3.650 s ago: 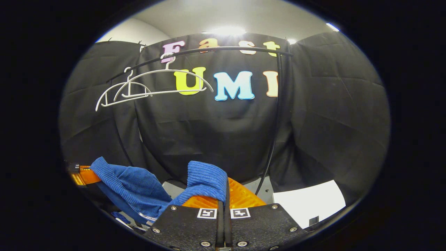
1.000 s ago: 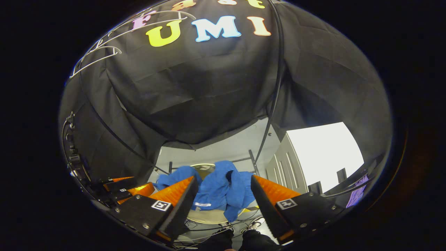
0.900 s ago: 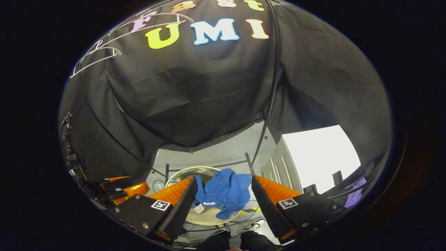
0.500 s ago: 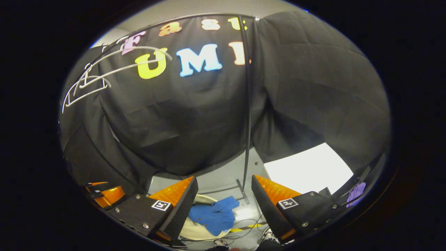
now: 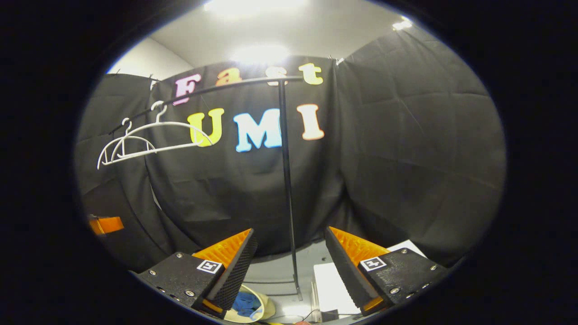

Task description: Grasp the clothes on the hanger with both hands and then place them into the laundry hamper below.

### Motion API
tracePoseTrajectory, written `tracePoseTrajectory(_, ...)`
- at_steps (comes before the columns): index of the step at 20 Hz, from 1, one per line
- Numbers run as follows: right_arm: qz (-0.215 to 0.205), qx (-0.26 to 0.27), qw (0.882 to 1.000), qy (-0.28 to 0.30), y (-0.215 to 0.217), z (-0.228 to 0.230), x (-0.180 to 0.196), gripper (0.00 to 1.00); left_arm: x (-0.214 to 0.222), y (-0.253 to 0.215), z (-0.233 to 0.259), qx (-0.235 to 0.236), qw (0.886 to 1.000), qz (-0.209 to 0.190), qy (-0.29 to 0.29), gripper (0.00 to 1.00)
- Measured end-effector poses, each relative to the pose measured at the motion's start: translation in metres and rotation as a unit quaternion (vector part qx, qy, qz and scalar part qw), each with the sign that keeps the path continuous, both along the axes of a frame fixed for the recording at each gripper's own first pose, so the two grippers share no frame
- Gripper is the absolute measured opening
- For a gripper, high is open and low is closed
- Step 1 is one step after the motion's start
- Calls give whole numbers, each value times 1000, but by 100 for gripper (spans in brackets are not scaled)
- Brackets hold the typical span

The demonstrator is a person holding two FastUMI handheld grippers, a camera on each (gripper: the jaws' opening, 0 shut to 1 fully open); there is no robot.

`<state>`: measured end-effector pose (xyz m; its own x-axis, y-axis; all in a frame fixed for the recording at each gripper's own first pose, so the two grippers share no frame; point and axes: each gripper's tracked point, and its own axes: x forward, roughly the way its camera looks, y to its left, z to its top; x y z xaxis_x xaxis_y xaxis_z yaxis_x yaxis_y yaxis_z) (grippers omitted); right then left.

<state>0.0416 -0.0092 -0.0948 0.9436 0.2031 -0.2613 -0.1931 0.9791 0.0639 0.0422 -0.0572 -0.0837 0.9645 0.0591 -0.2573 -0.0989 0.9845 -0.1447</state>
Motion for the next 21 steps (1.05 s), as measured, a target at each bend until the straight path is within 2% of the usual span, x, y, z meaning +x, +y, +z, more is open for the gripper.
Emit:
tracePoseTrajectory(2,8,15,1000,-26,-17,24,5,92,-6,-19,45,16,999,19,-43,94)
tracePoseTrajectory(3,9,23,999,-37,-25,37,6,95,-19,-28,70,23,998,23,-61,93)
tracePoseTrajectory(7,-5,50,993,-102,-56,89,8,95,-62,-45,131,36,994,10,-107,94)
tracePoseTrajectory(10,-24,38,986,-160,-75,125,8,95,-81,-43,168,42,990,8,-132,94)
tracePoseTrajectory(14,-37,8,985,-167,-81,135,-7,95,-109,-14,212,38,985,24,-168,95)
tracePoseTrajectory(15,-41,3,985,-167,-85,137,-9,91,-113,-3,218,38,983,30,-175,95)
tracePoseTrajectory(16,-46,-1,985,-165,-86,138,-12,95,-115,9,223,41,981,38,-184,96)
tracePoseTrajectory(19,-62,-7,983,-170,-87,138,-16,95,-129,38,227,58,974,59,-209,96)
tracePoseTrajectory(21,-67,-7,983,-171,-89,135,-22,94,-132,51,218,53,974,65,-211,96)
